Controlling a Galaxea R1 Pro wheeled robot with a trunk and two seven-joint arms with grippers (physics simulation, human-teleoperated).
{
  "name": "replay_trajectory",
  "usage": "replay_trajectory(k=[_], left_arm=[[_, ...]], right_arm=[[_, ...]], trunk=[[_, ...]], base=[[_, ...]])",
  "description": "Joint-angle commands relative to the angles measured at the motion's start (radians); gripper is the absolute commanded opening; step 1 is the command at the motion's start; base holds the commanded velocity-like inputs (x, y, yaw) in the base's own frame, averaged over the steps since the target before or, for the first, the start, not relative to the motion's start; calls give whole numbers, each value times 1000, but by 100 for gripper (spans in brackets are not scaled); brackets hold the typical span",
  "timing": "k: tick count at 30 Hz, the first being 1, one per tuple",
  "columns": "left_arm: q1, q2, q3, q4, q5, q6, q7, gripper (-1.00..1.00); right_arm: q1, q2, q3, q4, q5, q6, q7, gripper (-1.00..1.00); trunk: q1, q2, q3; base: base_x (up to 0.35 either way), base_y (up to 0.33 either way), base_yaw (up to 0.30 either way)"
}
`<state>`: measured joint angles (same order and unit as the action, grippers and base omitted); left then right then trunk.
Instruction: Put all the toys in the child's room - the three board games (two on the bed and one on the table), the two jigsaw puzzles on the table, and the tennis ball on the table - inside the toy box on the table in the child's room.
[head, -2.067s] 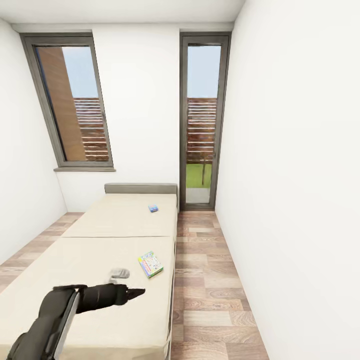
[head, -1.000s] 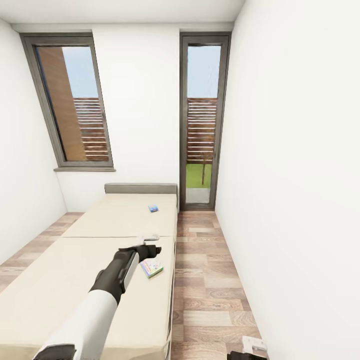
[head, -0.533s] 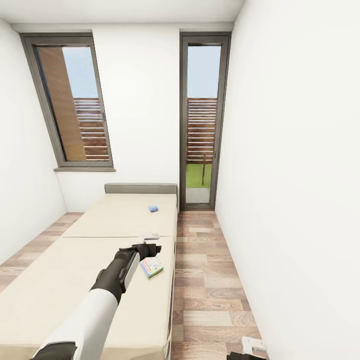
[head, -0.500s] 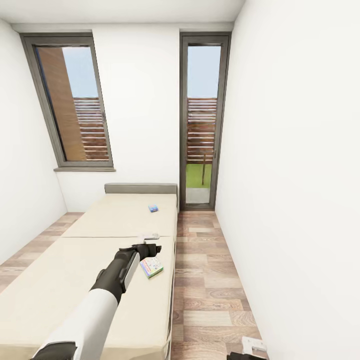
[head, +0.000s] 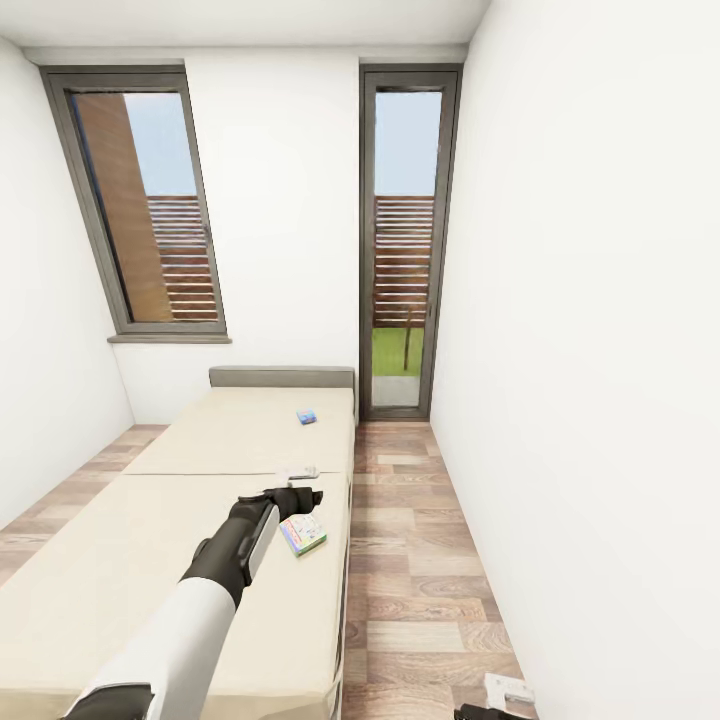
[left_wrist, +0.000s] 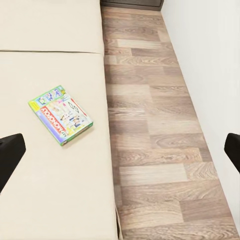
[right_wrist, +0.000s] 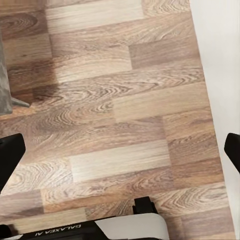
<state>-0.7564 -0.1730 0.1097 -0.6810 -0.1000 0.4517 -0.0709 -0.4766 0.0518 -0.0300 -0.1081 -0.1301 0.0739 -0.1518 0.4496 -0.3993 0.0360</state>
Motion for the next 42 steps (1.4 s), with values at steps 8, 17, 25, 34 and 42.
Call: replay_trajectory(k=[8,17,25,34,42], left_arm=[[0,-1,8,-1,-10,4,-5,100],[0,-1,7,-2,-10,-8,-3,100],[0,-1,7,-1,-13,-49,-2,100],[0,-1,6,0,-13,-64,-1,100],[0,-1,5,0,-13,-64,-1,100]], right_arm=[[1,1,-1,-1,-3,-55,-3,100],[1,1,0,-1,-2,-65,-3,100],[1,2,0,-1,-4,-67,-4,100],[2,-1,-2,-1,-6,-68,-3,100],[3,0,-2,-1,-6,-68,-3,100]], trunk=[[0,-1,0],[0,-1,0],[0,-1,0],[0,-1,0],[0,-1,0]], base=[[79,0,0],[200,0,0],[204,-2,0],[187,-16,0],[109,-2,0]])
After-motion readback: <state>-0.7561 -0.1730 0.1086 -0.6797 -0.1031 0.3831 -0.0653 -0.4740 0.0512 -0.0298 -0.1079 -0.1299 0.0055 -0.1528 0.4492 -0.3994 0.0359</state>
